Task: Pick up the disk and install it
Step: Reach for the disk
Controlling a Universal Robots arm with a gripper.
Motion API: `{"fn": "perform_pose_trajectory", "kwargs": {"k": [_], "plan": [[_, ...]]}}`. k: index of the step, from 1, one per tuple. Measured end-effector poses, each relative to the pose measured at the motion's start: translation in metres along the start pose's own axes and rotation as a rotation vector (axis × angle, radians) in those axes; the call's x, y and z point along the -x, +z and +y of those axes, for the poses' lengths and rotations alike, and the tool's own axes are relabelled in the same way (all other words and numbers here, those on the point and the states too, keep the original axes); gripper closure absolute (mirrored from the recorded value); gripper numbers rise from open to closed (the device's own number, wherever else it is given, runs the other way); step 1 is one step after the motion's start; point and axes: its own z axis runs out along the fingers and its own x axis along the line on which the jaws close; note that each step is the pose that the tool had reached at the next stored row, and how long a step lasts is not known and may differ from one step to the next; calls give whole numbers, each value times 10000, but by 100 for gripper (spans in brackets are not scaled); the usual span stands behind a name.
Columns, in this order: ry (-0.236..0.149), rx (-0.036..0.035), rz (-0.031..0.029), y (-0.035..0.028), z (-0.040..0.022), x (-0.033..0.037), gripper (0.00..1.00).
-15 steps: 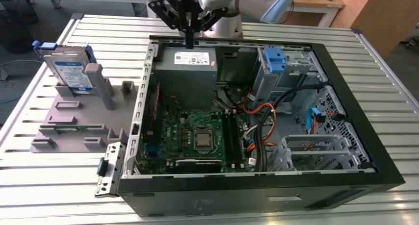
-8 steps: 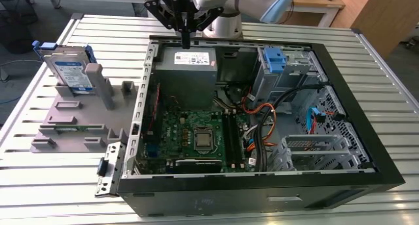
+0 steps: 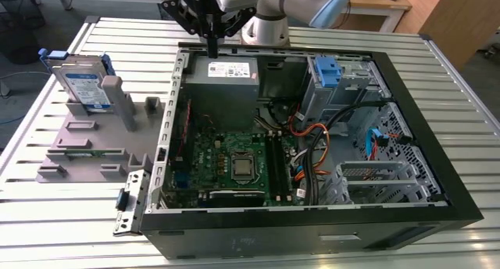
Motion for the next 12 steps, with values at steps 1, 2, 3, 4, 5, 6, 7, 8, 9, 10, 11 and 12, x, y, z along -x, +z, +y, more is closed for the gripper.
{"fn": "perform_pose_trajectory", "kwargs": {"k": [1, 2, 3, 4, 5, 6, 7, 8, 9, 10, 11, 12], "plan": [[1, 0, 0, -1, -1, -19, 89], [1, 0, 0, -1, -3, -40, 89], [2, 0, 0, -1, -5, -61, 89], [2, 0, 0, -1, -6, -81, 89], [2, 0, 0, -2, -8, -102, 89], [2, 0, 0, -2, -9, -123, 89], [2, 0, 0, -3, -11, -145, 89], [4, 0, 0, -3, -13, -169, 89], [5, 0, 0, -4, -15, -192, 89], [6, 0, -1, -4, -17, -215, 89], [6, 0, 0, -4, -18, -236, 89], [6, 0, 0, -5, -19, -255, 89]]}}
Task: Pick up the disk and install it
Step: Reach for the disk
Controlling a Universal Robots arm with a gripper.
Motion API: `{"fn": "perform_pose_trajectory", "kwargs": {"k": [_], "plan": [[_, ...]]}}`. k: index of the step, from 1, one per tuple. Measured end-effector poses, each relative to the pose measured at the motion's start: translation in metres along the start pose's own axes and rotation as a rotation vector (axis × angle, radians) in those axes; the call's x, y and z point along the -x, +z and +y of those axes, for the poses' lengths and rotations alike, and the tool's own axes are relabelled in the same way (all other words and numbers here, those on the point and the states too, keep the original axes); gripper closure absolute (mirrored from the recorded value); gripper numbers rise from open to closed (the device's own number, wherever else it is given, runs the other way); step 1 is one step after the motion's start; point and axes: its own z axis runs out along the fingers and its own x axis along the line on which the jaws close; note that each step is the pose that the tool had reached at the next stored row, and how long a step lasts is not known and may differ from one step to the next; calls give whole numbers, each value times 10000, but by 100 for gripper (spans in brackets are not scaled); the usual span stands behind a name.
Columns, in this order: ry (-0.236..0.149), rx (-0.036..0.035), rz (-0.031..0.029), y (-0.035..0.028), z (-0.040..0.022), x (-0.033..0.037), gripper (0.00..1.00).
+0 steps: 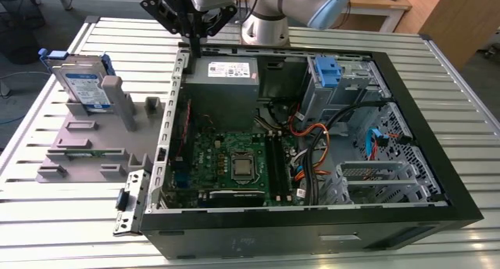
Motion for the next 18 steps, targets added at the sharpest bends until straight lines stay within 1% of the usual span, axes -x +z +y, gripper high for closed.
{"fn": "perform_pose_trajectory", "kwargs": {"k": [5, 14, 18], "plan": [[2, 0, 0, -2, -6, -77, 89], [3, 0, 0, -2, -7, -93, 89], [2, 0, 0, -2, -9, -122, 89]]}}
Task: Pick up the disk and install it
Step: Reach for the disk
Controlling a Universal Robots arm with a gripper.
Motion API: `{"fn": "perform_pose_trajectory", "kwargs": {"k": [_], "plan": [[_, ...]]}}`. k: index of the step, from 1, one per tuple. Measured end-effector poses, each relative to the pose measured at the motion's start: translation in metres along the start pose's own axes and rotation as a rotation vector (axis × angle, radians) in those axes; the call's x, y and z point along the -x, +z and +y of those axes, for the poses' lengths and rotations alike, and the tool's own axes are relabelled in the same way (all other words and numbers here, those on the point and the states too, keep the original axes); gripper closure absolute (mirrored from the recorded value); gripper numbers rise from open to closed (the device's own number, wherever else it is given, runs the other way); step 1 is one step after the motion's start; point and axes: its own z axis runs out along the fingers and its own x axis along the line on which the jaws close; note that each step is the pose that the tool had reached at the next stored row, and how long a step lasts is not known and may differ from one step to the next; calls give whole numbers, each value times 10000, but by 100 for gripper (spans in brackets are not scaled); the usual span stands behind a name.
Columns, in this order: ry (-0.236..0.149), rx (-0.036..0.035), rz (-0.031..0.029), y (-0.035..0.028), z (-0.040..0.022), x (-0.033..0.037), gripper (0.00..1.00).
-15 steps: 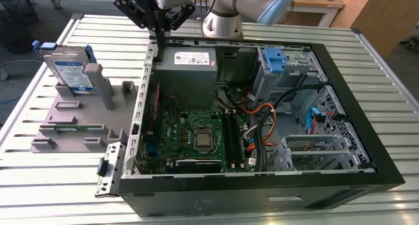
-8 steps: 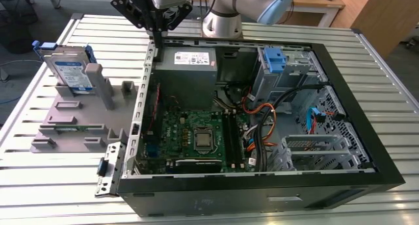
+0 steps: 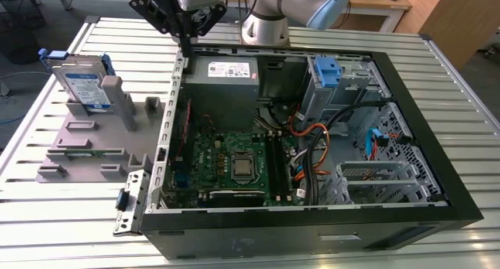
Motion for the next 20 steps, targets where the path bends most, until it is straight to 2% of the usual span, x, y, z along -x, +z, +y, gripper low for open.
{"fn": "perform_pose_trajectory", "kwargs": {"k": [12, 20], "plan": [[-1, 0, 0, -3, -10, -128, 89], [-1, 0, 0, -3, -11, -140, 89]]}}
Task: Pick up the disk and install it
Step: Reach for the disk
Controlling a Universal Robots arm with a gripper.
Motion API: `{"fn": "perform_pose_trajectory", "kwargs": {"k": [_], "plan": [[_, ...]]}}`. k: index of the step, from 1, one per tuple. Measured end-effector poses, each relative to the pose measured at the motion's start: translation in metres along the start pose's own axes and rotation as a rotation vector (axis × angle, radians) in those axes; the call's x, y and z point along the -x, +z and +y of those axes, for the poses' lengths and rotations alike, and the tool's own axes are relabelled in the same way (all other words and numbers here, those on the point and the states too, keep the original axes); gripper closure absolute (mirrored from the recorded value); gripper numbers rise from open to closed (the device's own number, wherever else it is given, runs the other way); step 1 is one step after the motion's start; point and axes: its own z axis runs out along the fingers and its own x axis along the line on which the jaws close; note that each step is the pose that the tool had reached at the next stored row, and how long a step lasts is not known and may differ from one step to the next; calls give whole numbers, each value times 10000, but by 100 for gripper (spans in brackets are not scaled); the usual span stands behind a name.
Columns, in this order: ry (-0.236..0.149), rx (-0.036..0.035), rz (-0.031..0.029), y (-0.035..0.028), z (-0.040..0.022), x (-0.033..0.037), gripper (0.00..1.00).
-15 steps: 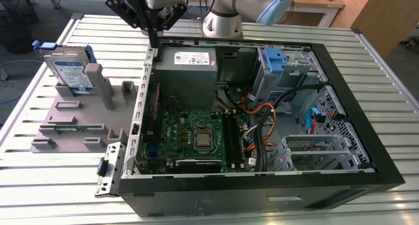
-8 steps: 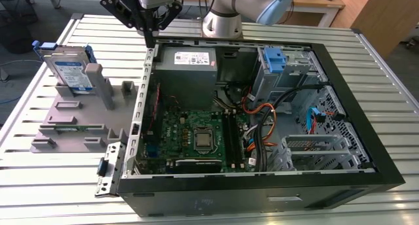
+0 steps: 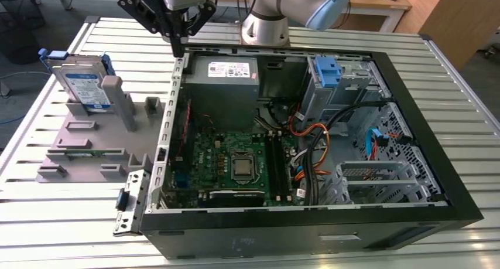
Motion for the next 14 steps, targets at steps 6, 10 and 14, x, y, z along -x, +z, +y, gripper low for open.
{"fn": "perform_pose_trajectory", "kwargs": {"k": [6, 10, 14], "plan": [[1, -1, 0, -1, -3, -30, 89], [-2, 0, 0, -1, -3, -42, 89], [0, 0, 0, -2, -5, -63, 89]]}}
